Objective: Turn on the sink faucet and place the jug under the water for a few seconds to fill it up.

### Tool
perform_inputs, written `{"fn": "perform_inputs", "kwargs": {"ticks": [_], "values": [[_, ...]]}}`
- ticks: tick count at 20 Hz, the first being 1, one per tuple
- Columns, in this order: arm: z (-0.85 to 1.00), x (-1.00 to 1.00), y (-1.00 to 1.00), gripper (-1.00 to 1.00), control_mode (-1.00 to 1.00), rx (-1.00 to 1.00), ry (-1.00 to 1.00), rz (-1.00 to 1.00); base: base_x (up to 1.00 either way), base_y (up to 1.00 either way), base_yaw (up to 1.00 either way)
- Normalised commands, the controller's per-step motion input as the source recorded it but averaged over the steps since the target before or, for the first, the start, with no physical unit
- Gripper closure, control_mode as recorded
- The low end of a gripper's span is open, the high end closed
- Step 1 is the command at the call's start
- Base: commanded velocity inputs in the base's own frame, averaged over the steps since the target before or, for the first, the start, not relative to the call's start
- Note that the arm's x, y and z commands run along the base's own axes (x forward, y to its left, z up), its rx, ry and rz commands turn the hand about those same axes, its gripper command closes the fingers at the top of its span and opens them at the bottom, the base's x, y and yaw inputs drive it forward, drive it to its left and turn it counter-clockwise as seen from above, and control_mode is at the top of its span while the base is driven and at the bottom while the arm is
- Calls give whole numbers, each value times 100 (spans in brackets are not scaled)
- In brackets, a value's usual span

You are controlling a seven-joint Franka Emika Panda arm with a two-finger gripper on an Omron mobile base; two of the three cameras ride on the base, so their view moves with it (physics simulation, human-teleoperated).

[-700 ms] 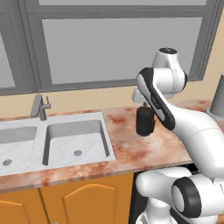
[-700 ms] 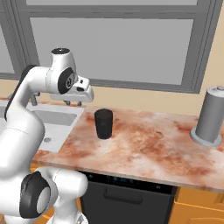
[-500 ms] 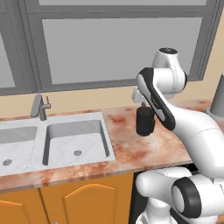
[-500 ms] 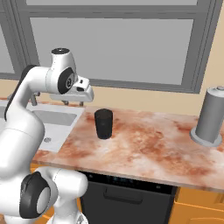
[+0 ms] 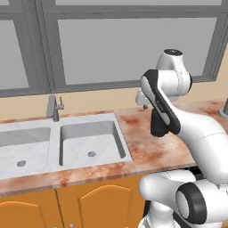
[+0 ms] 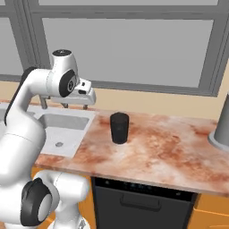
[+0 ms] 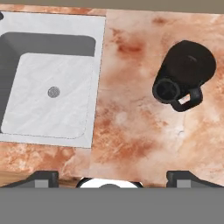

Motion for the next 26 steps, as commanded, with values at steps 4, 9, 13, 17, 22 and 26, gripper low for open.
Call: {"fn": "perform_inputs", "kwargs": {"ticks": [4, 9, 13, 17, 22, 26], "values": [[0, 0, 0, -100, 100, 0, 0, 0, 0, 58, 0], [0, 0, 0, -100, 100, 0, 0, 0, 0, 41, 0], [0, 0, 0, -100, 100, 0, 0, 0, 0, 34, 0], [0, 0, 0, -100, 100, 0, 0, 0, 0, 41, 0], [0, 0, 0, -100, 100, 0, 0, 0, 0, 43, 0], [0, 0, 0, -100, 100, 0, 0, 0, 1, 30, 0]]}}
